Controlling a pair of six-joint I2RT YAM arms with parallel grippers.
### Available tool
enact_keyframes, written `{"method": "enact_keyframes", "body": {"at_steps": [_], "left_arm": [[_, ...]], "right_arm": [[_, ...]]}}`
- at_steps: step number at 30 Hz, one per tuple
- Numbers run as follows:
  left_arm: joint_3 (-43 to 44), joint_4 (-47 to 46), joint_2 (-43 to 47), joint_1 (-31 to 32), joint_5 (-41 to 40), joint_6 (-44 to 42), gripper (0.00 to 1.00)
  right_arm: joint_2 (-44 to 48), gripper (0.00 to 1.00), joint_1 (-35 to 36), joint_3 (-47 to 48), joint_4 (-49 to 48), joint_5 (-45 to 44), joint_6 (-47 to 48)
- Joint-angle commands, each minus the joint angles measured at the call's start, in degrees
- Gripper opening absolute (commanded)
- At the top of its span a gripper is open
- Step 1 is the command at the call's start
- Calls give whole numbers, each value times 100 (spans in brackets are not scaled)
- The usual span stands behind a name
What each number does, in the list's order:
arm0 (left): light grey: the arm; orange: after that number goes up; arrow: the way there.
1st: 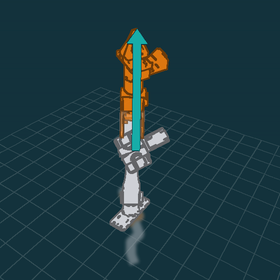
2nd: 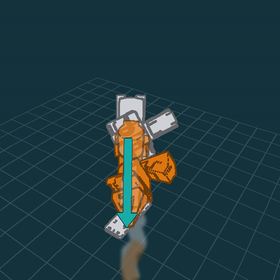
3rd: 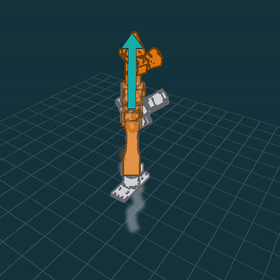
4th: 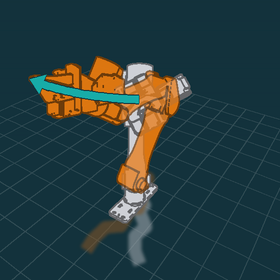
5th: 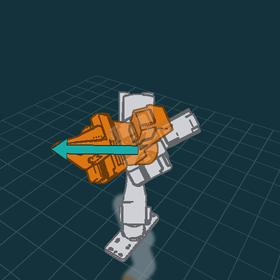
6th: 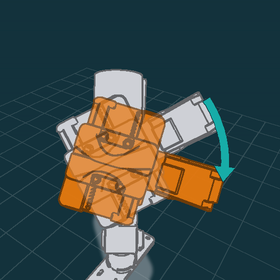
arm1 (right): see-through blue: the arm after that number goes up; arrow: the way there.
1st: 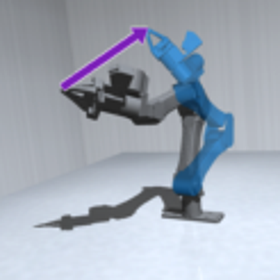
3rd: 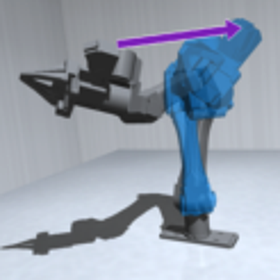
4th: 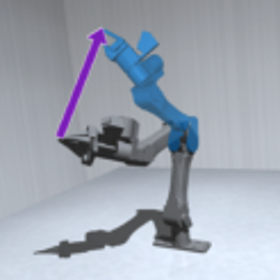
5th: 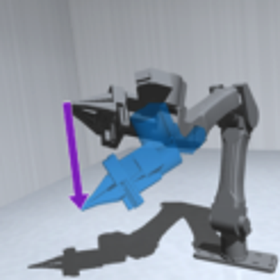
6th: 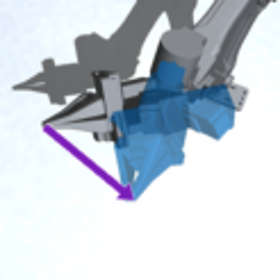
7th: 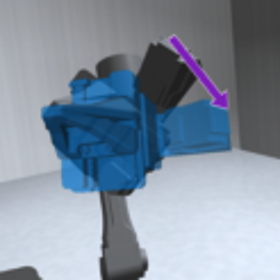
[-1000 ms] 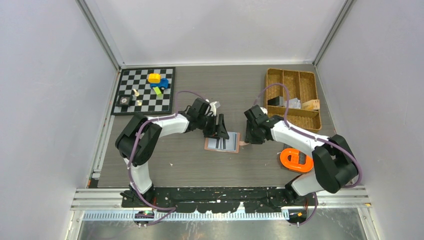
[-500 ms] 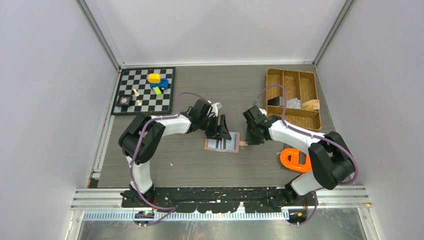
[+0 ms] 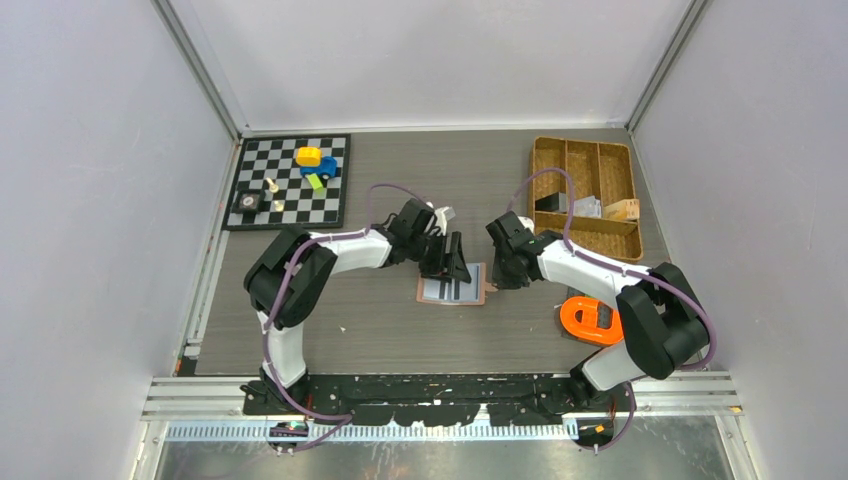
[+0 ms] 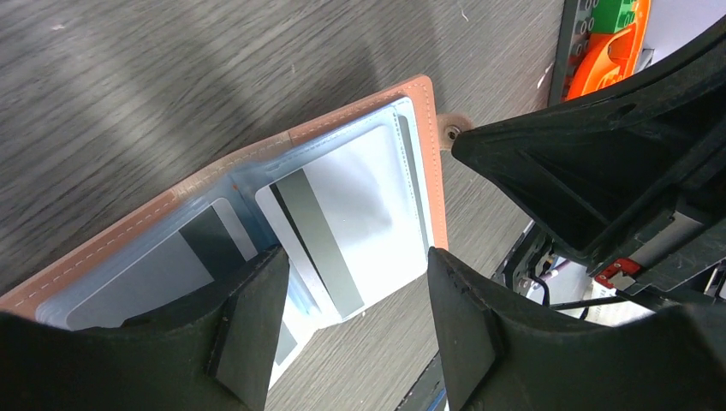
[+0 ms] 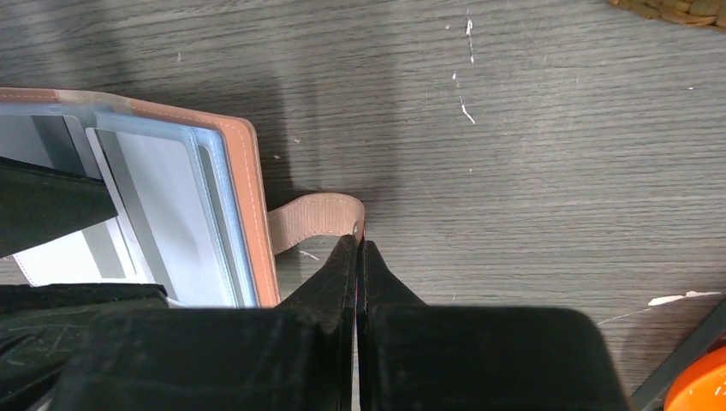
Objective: Put the credit cards into the card holder
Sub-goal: Insert the credit card into the card holder.
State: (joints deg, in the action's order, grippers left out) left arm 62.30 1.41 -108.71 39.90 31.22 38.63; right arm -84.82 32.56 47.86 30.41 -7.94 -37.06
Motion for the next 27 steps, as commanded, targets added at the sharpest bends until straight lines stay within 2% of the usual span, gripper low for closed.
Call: {"method": "enact_keyframes", "body": {"at_steps": [1, 20, 27], "left_arm": [[322, 222, -104, 165, -124, 5, 62], [538, 158, 180, 354, -13, 56, 62], [475, 587, 507, 343, -206, -193, 67]], "right_arm": [[-1, 0, 18, -22, -141, -130, -90], [185, 0, -5, -59, -64, -463, -196], [419, 0, -93, 27, 238, -749, -88]]}}
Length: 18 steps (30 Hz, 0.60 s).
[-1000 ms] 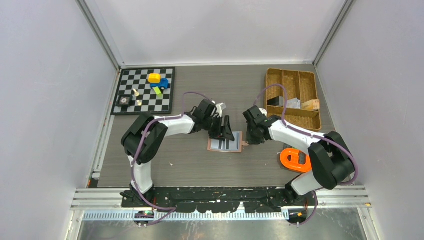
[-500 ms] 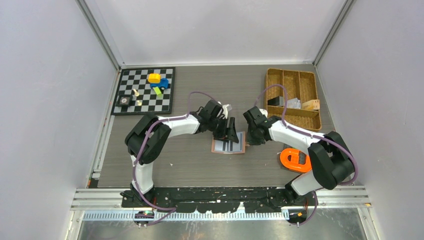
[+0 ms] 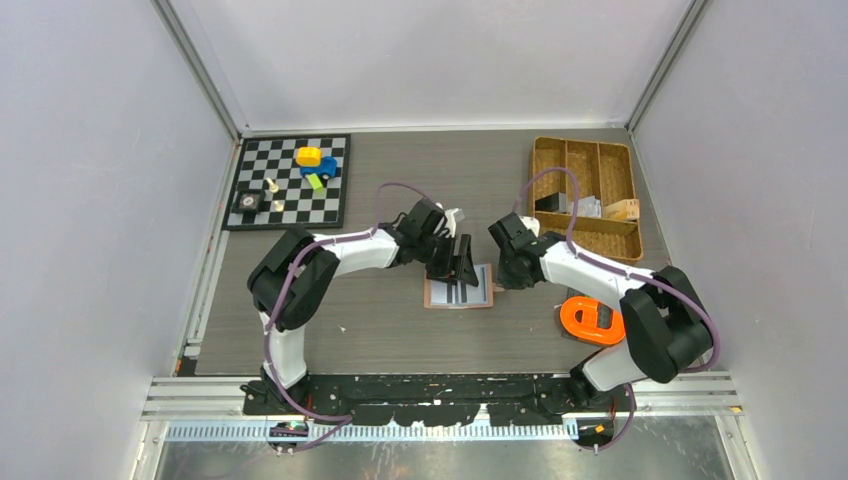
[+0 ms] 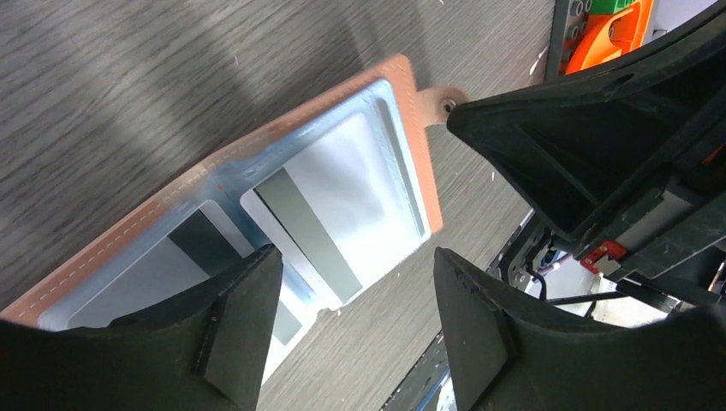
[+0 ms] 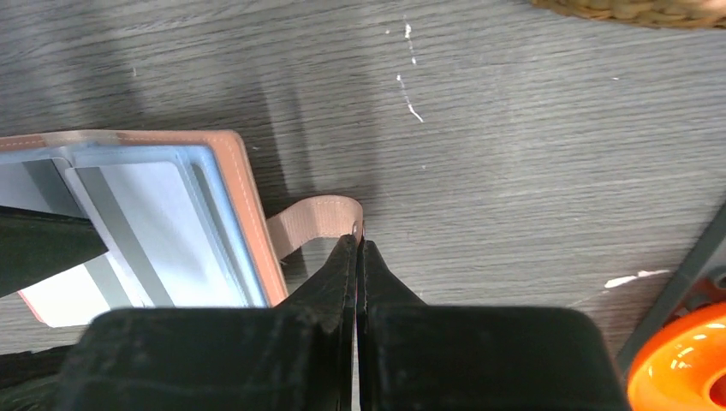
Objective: Put the credit cards into the card holder
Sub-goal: Insert the credit card into the card holder.
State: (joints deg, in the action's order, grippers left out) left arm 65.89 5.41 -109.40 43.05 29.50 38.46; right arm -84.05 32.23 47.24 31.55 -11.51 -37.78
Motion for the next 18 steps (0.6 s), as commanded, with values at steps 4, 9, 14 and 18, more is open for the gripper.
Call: {"method": "enact_keyframes", "body": {"at_steps": [4, 9, 14, 18], "left_arm": [[-38, 371, 972, -42, -139, -280, 72], [-505, 450, 1450, -328, -244, -274, 74], [-1191, 251, 1852, -721, -233, -86, 74], [-1625, 53, 2023, -886, -229, -12, 74]], "right_arm": [[489, 0, -130, 125, 279, -498, 61], [704, 0, -187, 301, 555, -512, 196], [841, 0, -182, 725, 900, -289, 393], [940, 0, -187, 988, 1005, 104, 537]]}}
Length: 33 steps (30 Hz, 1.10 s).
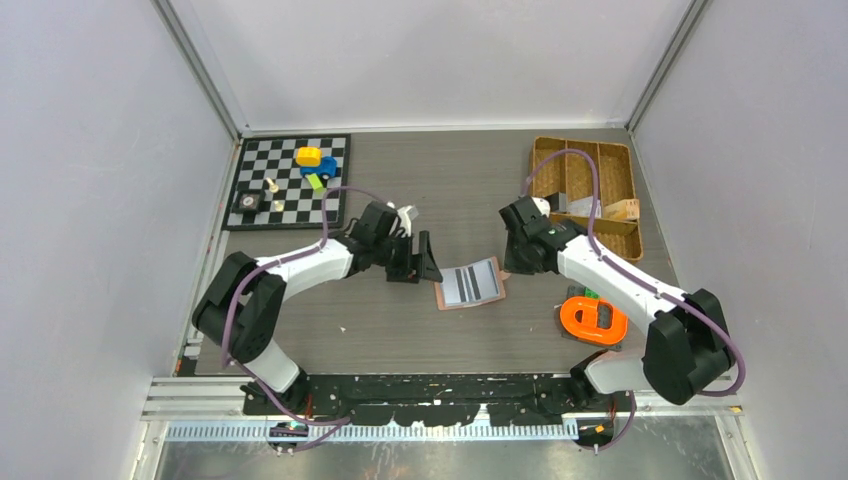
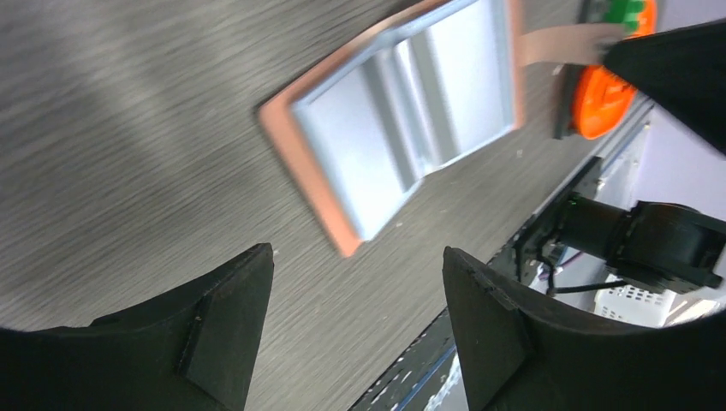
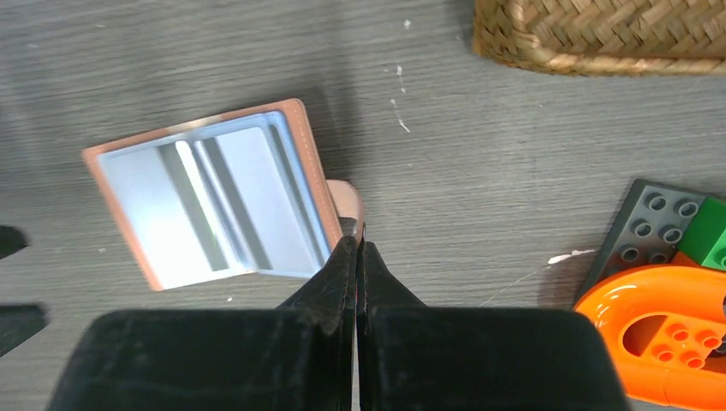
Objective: Put the credit cards into the card holder
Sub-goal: Insert the credit card into the card holder, then close the card holder at the center of the board.
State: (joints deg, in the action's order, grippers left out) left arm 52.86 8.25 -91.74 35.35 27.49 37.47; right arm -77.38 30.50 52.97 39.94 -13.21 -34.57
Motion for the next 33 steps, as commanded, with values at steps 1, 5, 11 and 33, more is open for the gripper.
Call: {"method": "enact_keyframes", "body": {"at_steps": [1, 5, 11, 33], "left_arm": [[-389, -255, 255, -143, -22, 85, 74], [-596, -499, 164, -275, 169, 118, 73], [-699, -1055, -140, -304, 464, 227, 63], [-970, -2352, -1061, -268, 851, 705, 40]], "right_arm": [[295, 1, -16, 468, 174, 383, 221], [306, 1, 15, 585, 74, 827, 218], [183, 1, 233, 685, 1, 1022, 121], [-80, 1, 873, 740, -1086, 1624, -446]]}}
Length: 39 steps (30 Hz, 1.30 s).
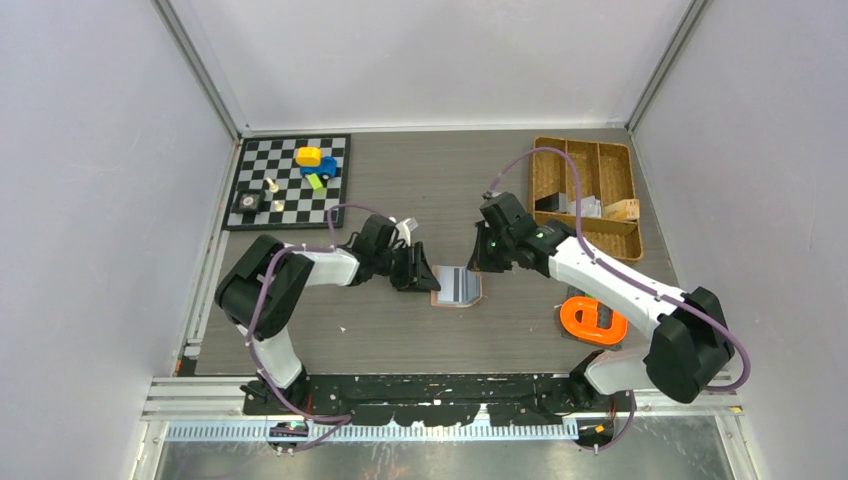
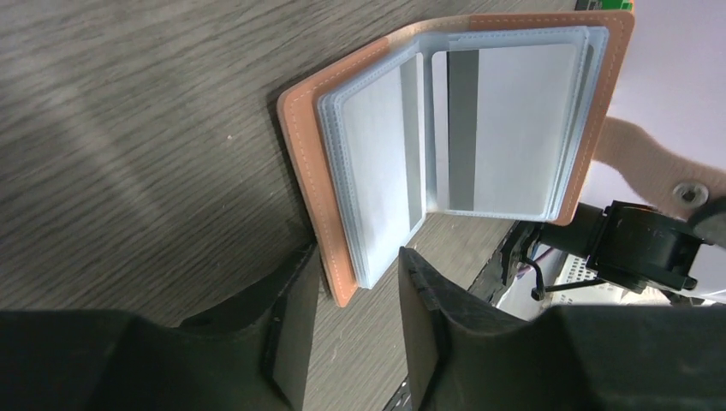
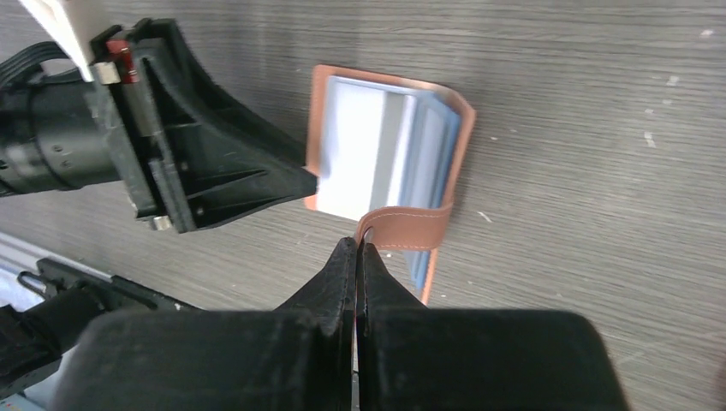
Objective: Put the credit cards into the card holder
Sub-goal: Close the card holder at the center of the board.
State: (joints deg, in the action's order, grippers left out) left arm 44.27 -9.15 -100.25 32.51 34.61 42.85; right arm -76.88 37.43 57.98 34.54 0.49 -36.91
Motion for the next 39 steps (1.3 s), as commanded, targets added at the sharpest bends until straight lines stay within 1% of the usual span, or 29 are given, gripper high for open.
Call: {"method": "enact_keyframes", "body": {"at_steps": [1, 7, 10, 14, 18, 22, 27, 31, 33, 34, 37, 39], "left_arm": [[-112, -721, -255, 30, 179, 218, 39], [-172, -1342, -363, 62, 284, 456, 36], [-307, -1278, -155, 42, 30, 426, 37], [-564, -876, 277, -49, -657, 400, 41], [-866, -479, 820, -153, -1144, 364, 44], [-1049, 180, 1419, -175, -1626, 171, 48], [-1108, 703, 2044, -175, -1817, 28, 50], [-1100, 1057, 2575, -172, -1952, -34, 52], [-1068, 1247, 2787, -167, -2008, -68, 53], [-1030, 1324, 2873, -167, -2008, -93, 53], [-880, 1550, 2982, -173, -1967, -163, 55], [-792, 1594, 2985, -154, -1933, -188, 56]], "right_arm": [[-171, 1, 226, 236, -594, 242, -231], [-433, 1, 348, 96, -1019, 376, -466], [-512, 0, 352, -41, -1369, 456, -659], [-718, 1, 359, -211, -1748, 420, -839], [-1013, 1, 361, -282, -2151, 412, -940], [-1385, 0, 364, -220, -2385, 418, -909], [-1901, 1, 399, -152, -2850, 625, -971], [-2308, 3, 442, -99, -3179, 838, -1047], [-2383, 7, 460, -49, -3237, 937, -1024], [-2361, 12, 466, -23, -3232, 962, -978], [-2076, 38, 475, 85, -3051, 1034, -638], [-1697, 50, 475, 227, -2551, 890, -290]]}}
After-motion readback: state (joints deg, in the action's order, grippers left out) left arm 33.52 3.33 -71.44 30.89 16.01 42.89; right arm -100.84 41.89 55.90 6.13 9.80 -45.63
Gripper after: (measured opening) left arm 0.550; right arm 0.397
